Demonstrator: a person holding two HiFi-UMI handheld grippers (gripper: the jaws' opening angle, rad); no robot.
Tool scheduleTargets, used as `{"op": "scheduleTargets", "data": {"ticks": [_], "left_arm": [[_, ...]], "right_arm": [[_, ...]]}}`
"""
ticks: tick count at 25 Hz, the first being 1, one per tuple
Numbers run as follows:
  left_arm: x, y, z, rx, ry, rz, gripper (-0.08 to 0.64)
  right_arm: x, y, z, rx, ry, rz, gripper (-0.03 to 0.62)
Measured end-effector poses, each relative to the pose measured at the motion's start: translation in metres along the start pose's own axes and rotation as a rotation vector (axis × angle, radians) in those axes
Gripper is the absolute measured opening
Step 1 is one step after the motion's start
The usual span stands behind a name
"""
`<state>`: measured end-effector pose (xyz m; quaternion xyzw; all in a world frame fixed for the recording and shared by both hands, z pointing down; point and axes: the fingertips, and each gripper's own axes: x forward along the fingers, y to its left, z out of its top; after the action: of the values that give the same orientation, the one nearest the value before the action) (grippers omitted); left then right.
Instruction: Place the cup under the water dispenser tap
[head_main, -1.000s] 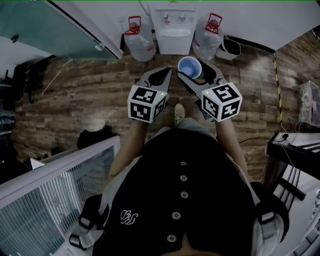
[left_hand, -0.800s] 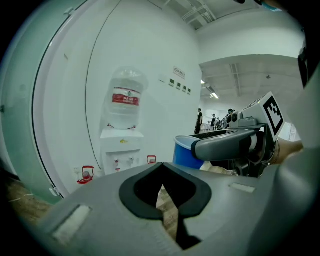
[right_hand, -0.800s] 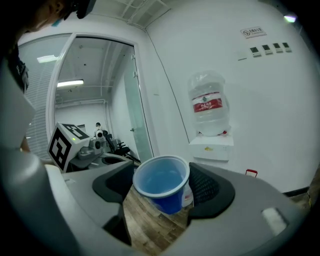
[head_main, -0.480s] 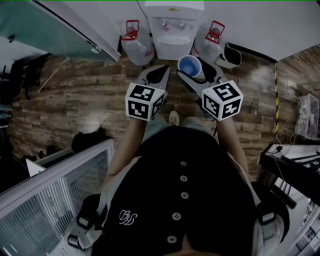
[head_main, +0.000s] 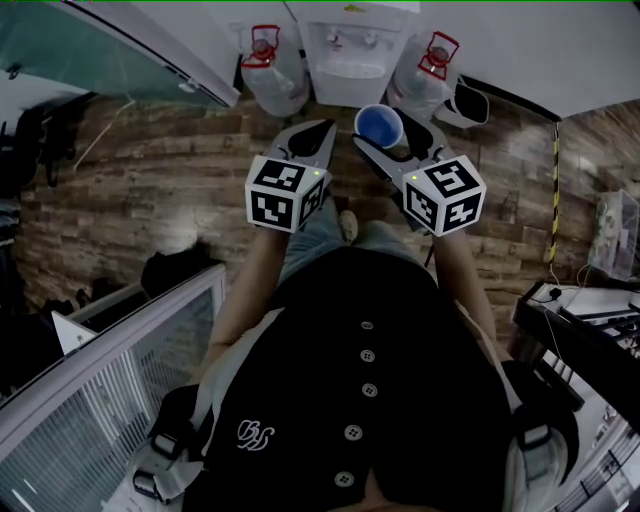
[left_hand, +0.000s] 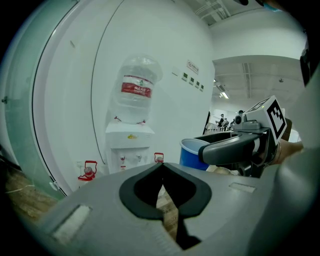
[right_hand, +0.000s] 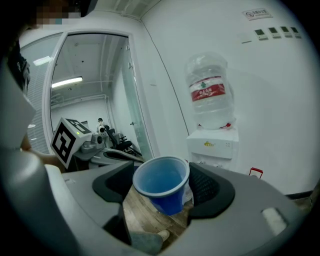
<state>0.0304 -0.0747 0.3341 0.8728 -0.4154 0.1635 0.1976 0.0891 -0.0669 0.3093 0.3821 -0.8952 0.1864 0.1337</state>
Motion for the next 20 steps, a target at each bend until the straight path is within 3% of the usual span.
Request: {"op": "scheduleTargets", "data": {"ticks": [20], "left_arm": [[0.041, 0.084, 0.006, -0.027, 0.079, -0.105, 0.0]], "right_arm": [[0.091, -0.024, 0.02, 0.059, 0.048, -0.082, 0.347]]}}
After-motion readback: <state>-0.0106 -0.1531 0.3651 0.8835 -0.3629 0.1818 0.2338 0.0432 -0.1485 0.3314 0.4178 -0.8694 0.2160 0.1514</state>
